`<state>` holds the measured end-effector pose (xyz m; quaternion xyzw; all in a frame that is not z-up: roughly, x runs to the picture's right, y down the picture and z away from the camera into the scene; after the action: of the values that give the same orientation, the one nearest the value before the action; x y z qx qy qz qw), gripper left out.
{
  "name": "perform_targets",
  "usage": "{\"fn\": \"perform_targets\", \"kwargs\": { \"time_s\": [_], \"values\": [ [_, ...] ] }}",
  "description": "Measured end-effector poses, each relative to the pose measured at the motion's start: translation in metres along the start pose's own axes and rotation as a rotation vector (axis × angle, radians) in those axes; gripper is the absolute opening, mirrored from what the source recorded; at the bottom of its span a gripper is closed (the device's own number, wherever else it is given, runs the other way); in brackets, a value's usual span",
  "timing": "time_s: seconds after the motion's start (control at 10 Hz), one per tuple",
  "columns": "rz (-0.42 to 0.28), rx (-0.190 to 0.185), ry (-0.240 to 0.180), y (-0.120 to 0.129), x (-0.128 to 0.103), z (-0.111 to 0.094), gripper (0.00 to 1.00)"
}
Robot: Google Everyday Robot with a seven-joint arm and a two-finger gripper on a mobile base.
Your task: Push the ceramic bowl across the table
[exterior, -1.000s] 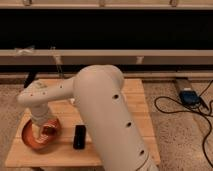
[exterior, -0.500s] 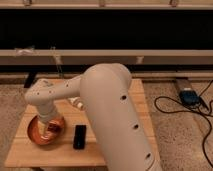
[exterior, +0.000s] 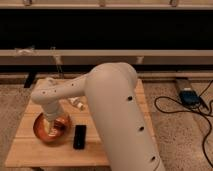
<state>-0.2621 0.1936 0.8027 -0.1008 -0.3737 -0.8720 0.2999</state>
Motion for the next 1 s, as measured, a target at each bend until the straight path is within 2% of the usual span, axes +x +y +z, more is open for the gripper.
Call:
{"fn": "perform_targets", "kwargs": {
  "time_s": [1.0],
  "values": [
    [0.122,-0.049,-0.020,0.055,-0.038,-0.006,0.80]
  ]
}}
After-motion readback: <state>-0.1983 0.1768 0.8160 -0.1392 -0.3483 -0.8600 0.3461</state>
